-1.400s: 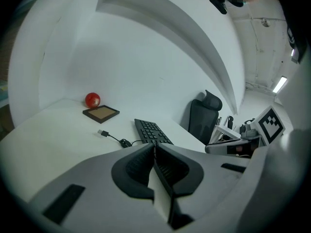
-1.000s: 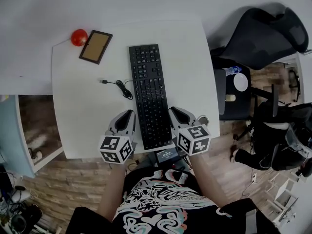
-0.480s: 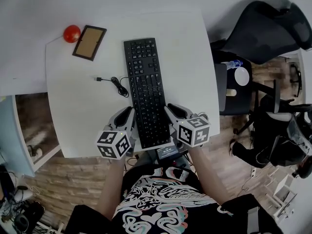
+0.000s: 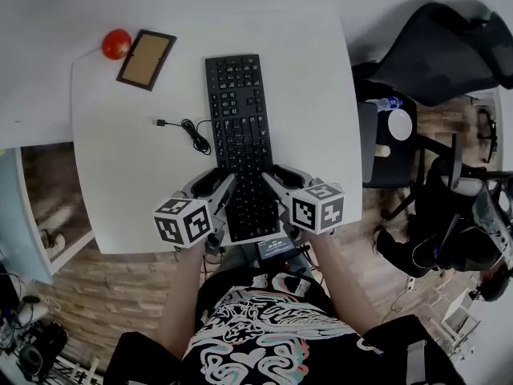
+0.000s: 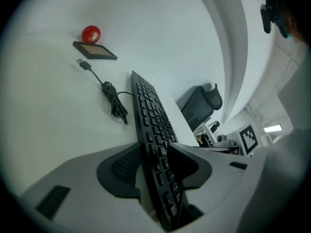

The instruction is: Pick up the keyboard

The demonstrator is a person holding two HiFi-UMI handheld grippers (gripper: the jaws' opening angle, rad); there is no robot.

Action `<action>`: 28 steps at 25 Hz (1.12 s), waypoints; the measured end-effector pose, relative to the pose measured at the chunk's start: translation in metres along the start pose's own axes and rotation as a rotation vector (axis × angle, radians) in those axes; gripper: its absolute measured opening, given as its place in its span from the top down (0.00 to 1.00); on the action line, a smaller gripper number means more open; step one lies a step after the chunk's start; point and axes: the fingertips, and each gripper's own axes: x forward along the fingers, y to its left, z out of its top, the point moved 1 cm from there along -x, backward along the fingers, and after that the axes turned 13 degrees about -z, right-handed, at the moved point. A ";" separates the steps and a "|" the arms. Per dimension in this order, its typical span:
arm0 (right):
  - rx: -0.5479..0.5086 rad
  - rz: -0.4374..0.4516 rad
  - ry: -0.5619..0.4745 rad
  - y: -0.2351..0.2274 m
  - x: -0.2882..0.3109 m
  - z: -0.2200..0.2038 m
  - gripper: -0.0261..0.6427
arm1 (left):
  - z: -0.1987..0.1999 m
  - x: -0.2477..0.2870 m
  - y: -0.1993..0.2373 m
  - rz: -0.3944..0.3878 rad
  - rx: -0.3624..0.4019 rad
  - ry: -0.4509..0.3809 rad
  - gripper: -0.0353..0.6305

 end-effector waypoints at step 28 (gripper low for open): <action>0.185 0.089 0.054 -0.008 0.006 0.005 0.76 | 0.011 0.014 0.004 -0.334 -0.397 0.002 0.76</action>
